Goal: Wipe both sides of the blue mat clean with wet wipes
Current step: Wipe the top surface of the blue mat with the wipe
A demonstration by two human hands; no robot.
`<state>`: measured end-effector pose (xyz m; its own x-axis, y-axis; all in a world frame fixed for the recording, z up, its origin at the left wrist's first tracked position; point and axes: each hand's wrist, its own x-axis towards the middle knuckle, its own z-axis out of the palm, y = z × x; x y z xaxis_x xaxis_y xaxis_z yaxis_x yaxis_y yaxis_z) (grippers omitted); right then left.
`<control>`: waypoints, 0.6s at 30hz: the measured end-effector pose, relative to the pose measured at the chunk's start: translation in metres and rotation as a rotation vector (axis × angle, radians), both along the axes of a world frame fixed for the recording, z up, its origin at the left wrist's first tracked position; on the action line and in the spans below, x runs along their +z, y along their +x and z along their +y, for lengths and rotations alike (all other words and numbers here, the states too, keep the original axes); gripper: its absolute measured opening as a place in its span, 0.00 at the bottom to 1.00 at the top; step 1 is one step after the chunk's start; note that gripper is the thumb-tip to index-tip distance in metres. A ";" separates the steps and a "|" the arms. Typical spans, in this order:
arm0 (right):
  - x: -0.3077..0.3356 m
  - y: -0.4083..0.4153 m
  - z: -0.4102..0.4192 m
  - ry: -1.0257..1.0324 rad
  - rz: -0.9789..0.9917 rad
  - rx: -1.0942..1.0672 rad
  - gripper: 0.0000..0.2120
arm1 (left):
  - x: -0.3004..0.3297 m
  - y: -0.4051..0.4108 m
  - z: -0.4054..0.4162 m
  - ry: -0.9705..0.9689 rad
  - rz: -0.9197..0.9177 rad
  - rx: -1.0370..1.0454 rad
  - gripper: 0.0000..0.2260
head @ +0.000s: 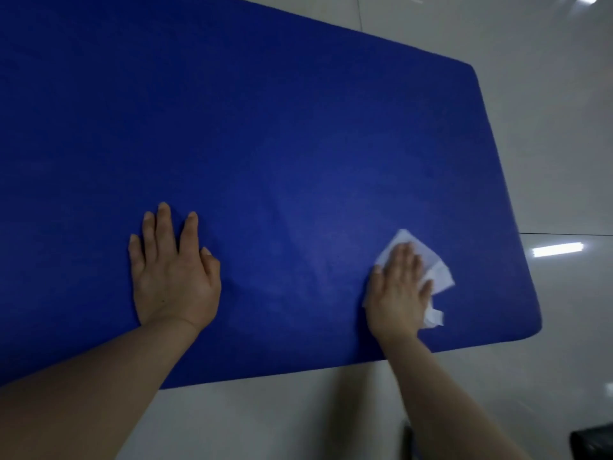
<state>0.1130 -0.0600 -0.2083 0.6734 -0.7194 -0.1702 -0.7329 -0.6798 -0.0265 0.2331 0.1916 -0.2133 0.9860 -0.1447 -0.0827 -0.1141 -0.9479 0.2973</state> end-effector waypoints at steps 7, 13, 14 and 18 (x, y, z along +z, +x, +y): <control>-0.001 -0.021 0.018 0.030 -0.045 0.476 0.26 | 0.001 0.001 0.000 -0.003 0.004 0.004 0.24; 0.006 0.005 0.006 0.076 0.013 0.087 0.28 | -0.001 0.000 0.000 0.006 0.002 0.006 0.24; 0.005 0.013 0.027 0.071 -0.036 0.221 0.29 | -0.001 0.000 0.000 0.007 0.004 0.009 0.24; 0.002 0.031 0.070 0.098 -0.053 0.706 0.27 | -0.001 -0.001 -0.002 -0.001 -0.002 0.017 0.24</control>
